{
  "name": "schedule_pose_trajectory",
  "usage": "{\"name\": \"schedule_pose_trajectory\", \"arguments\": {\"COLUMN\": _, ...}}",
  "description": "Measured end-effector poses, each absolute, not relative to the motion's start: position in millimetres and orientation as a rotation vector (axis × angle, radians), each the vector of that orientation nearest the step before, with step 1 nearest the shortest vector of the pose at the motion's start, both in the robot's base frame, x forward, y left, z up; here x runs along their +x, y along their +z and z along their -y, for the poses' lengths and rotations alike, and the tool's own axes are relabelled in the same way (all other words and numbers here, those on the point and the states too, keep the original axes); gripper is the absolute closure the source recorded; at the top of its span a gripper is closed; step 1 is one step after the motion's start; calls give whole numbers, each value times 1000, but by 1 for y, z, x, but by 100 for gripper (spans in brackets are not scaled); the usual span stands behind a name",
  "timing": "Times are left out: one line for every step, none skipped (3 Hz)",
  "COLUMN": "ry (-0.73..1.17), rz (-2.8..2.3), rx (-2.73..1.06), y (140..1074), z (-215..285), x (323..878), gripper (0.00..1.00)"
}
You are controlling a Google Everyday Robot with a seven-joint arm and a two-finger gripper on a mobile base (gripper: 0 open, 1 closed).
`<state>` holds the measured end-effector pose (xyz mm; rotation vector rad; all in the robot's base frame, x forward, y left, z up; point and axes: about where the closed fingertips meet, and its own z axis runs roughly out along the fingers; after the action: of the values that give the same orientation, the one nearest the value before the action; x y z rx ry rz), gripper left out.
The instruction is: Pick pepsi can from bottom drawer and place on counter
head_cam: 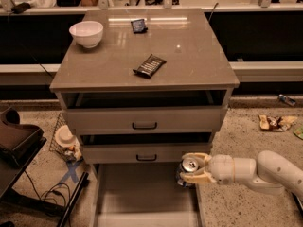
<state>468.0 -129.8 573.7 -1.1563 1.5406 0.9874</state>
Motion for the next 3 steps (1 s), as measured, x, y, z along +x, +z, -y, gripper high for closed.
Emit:
{"name": "schedule_pose_trajectory", "arguments": {"ry": 972, "rz": -1597, "rx": -1068, "y": 634, "z": 149, "x": 480, "gripper": 100}}
{"name": "schedule_pose_trajectory", "arguments": {"ry": 905, "rz": -1636, "rx": -974, "y": 702, "z": 180, "x": 495, "gripper": 100}}
{"name": "schedule_pose_trajectory", "arguments": {"ry": 817, "rz": -1658, "rx": -866, "y": 765, "z": 213, "x": 511, "gripper": 100}}
